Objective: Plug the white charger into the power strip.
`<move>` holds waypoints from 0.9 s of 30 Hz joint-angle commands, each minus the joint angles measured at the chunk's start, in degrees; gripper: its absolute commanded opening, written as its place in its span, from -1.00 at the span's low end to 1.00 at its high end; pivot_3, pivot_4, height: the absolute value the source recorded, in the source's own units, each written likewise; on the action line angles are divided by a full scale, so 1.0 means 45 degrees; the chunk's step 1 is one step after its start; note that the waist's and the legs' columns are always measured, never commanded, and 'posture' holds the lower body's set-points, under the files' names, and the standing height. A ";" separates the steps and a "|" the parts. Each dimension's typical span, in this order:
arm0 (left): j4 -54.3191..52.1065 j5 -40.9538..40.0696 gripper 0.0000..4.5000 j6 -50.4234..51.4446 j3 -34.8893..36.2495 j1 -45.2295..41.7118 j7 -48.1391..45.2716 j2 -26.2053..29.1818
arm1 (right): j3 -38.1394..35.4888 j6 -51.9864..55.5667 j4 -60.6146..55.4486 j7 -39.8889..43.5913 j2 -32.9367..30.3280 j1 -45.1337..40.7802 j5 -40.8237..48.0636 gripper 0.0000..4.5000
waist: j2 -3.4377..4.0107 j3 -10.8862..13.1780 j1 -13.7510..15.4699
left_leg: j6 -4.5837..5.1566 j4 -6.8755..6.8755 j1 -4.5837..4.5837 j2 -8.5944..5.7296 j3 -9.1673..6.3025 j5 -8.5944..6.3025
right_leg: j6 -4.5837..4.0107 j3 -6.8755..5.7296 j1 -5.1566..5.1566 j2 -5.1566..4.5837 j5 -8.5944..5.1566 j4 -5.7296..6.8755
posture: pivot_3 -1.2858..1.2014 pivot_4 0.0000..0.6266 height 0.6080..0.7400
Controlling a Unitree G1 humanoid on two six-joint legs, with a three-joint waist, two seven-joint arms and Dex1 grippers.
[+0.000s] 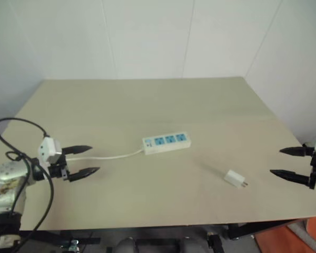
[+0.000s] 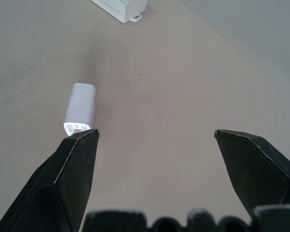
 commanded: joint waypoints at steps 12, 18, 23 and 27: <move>-0.0860 -0.0190 0.99 0.0246 0.0509 0.0633 0.0518 0.0281 | 0.0292 -0.0149 0.0166 -0.0076 -0.0040 -0.1148 0.0047 1.00 | 0.0000 0.0000 0.0000 | 0.0000 0.0002 0.0002 0.0001 0.0001 0.0000 | 0.0004 0.0001 0.0000 -0.0001 -0.0003 0.0001 | 0.03 -0.52 1.00; -0.0790 -0.0179 0.99 0.0197 0.0504 0.0560 0.0627 0.0358 | 0.0435 -0.0283 0.0280 -0.0250 0.0131 -0.1305 0.0025 1.00 | 0.0000 0.0000 0.0025 | 0.0000 0.0001 0.0000 -0.0001 0.0001 0.0000 | -0.0002 0.0000 -0.0001 -0.0003 0.0001 0.0000 | 0.03 -0.52 1.00; -0.0530 -0.0073 0.99 0.0056 0.0351 0.0241 0.0658 0.0304 | 0.0415 -0.0316 0.0208 -0.0326 0.0185 -0.1245 0.0051 1.00 | 0.0000 0.0000 0.0023 | 0.0000 0.0001 0.0000 0.0000 0.0001 0.0000 | -0.0003 0.0000 -0.0001 -0.0001 0.0002 0.0001 | 0.03 -0.52 1.00; 0.0160 -0.0026 0.99 -0.0543 0.0352 -0.0317 0.0900 -0.0217 | 0.0314 -0.0289 -0.0055 -0.0528 0.0259 -0.1032 0.0063 1.00 | 0.0001 -0.0001 0.0041 | 0.0000 0.0002 0.0002 0.0000 0.0001 0.0000 | -0.0002 0.0000 0.0000 -0.0001 0.0002 0.0002 | 0.03 -0.52 1.00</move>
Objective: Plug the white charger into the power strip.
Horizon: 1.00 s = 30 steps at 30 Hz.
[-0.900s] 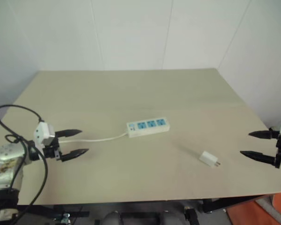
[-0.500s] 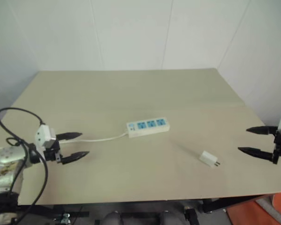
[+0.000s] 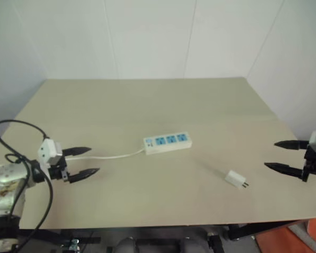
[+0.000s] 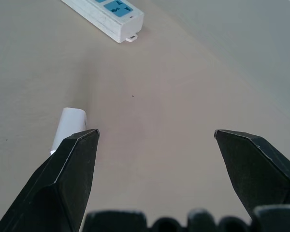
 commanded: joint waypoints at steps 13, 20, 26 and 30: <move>0.9671 0.1938 0.99 -0.5384 -0.1169 -0.6596 -0.0890 -0.3436 | 0.0742 0.1366 -0.6236 -0.2897 0.1980 0.0079 0.0587 1.00 | -0.0005 0.0000 0.0016 | 0.0000 0.0025 -0.0018 -0.0017 -0.0017 0.0001 | 0.0031 -0.0002 0.0022 0.0007 0.0023 -0.0014 | 0.03 -0.52 1.00; 1.2446 0.3312 0.99 -0.5719 -0.1841 -0.8719 -0.1334 -0.4588 | 0.1489 0.2405 -0.8619 -0.4413 0.2886 0.0243 0.0673 1.00 | -0.0011 0.0004 0.0034 | 0.0000 0.0027 -0.0061 -0.0024 -0.0027 0.0001 | 0.0028 -0.0007 0.0002 0.0006 0.0029 -0.0023 | 0.03 -0.52 1.00; 1.3240 0.4374 0.99 -0.5850 -0.2107 -0.9511 -0.0513 -0.5123 | 0.1120 0.2981 -0.9800 -0.5112 0.2903 0.1112 0.0732 1.00 | -0.0015 0.0006 0.0099 | 0.0001 0.0034 -0.0083 -0.0029 -0.0037 0.0001 | 0.0025 -0.0016 -0.0012 0.0004 0.0034 -0.0025 | 0.03 -0.52 1.00; 1.3511 0.5249 0.99 -0.6174 -0.2429 -0.9714 0.0853 -0.5609 | 0.0824 0.3321 -1.0520 -0.5474 0.2876 0.1733 0.0787 1.00 | -0.0016 0.0007 0.0089 | 0.0000 0.0038 -0.0082 -0.0029 -0.0039 0.0001 | 0.0029 -0.0015 -0.0015 0.0004 0.0033 -0.0017 | 0.03 -0.52 1.00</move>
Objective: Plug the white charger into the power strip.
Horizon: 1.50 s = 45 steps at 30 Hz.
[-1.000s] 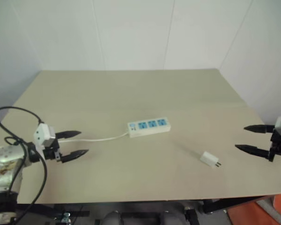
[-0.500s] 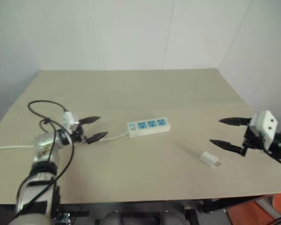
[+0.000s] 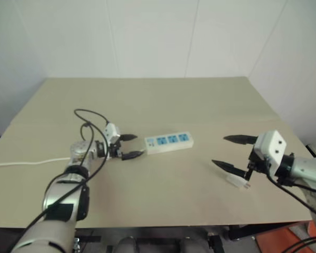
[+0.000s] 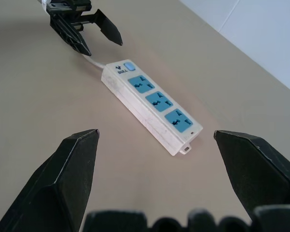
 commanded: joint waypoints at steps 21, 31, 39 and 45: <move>0.0481 0.2391 0.70 -0.0354 -0.0352 -0.0534 0.4916 -0.1466 | -0.0038 0.1120 -0.2375 -0.1420 0.0221 0.1151 0.0017 1.00 | -0.0008 0.0004 0.0040 | -0.0001 0.0012 0.0006 -0.0004 -0.0007 0.0001 | 0.0040 0.0000 0.0008 0.0002 -0.0013 0.0006 | 0.03 -0.52 1.00; 0.0200 0.1977 0.45 -0.0418 -0.0039 -0.0469 0.2895 -0.1228 | 0.0635 0.0808 -0.1916 -0.1494 0.0496 0.0820 -0.0392 1.00 | -0.0008 0.0004 0.0060 | -0.0002 0.0007 -0.0001 -0.0007 -0.0008 0.0001 | 0.0022 -0.0002 0.0010 0.0001 -0.0001 -0.0007 | 0.03 -0.52 1.00; -0.1736 0.0694 0.45 -0.1060 0.0227 0.0674 0.0183 -0.0580 | 0.1102 0.0540 -0.1648 -0.1583 0.0898 0.0771 -0.0754 1.00 | -0.0007 0.0004 -0.0024 | -0.0001 0.0006 0.0001 -0.0005 -0.0008 0.0001 | 0.0002 -0.0001 0.0009 0.0000 0.0010 -0.0003 | 0.03 -0.52 1.00; -0.9899 -0.0163 0.45 0.2963 -0.0187 0.4850 0.1596 -0.0236 | 0.1662 0.0134 -0.0938 -0.1458 0.1215 0.0306 -0.1017 1.00 | -0.0003 0.0002 -0.0149 | -0.0001 -0.0007 0.0012 0.0005 -0.0008 0.0001 | -0.0025 0.0005 0.0008 0.0002 0.0025 0.0007 | 0.03 -0.52 1.00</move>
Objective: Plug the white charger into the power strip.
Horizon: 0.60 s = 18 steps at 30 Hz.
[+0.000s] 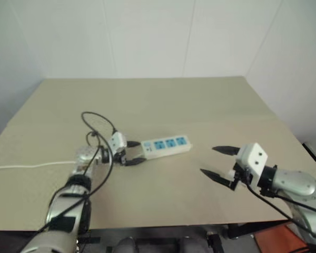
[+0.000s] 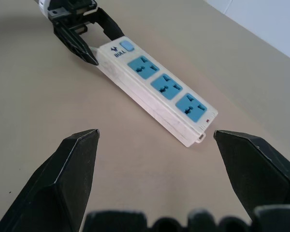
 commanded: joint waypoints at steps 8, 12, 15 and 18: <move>-1.2667 -0.1180 0.45 0.9227 -0.1011 0.5104 0.4741 -0.0922 | 0.0996 -0.1221 0.1394 0.0490 0.0473 -0.1375 -0.0395 1.00 | -0.0002 0.0001 0.0309 | -0.0002 0.0047 0.0018 0.0001 -0.0003 0.0000 | 0.0052 -0.0013 0.0034 -0.0009 -0.0031 0.0017 | 0.03 -0.52 1.00; -1.2604 -0.0939 0.45 0.9529 -0.1452 0.5467 0.5461 -0.0855 | 0.1208 -0.1400 0.1807 0.0601 0.0585 -0.1804 -0.0483 1.00 | 0.0002 -0.0001 0.0222 | -0.0003 0.0033 0.0053 0.0000 0.0001 -0.0001 | 0.0072 -0.0004 0.0057 -0.0007 -0.0046 0.0000 | 0.03 -0.52 1.00; -1.2286 -0.1431 0.45 0.9139 -0.1445 0.5769 0.5341 -0.0873 | 0.1251 -0.1482 0.1910 0.0628 0.0626 -0.1888 -0.0529 1.00 | 0.0001 -0.0001 0.0170 | -0.0002 0.0007 0.0049 0.0000 0.0000 -0.0001 | -0.0004 -0.0003 0.0045 -0.0005 -0.0008 -0.0004 | 0.03 -0.52 1.00; -1.1961 -0.1989 0.45 0.9279 -0.1174 0.5748 0.5285 -0.0879 | 0.1204 -0.1564 0.1898 0.0603 0.0616 -0.1753 -0.0591 1.00 | 0.0000 0.0000 0.0178 | -0.0002 0.0001 0.0046 -0.0001 0.0000 -0.0001 | -0.0010 -0.0005 0.0043 -0.0006 -0.0009 -0.0006 | 0.03 -0.52 1.00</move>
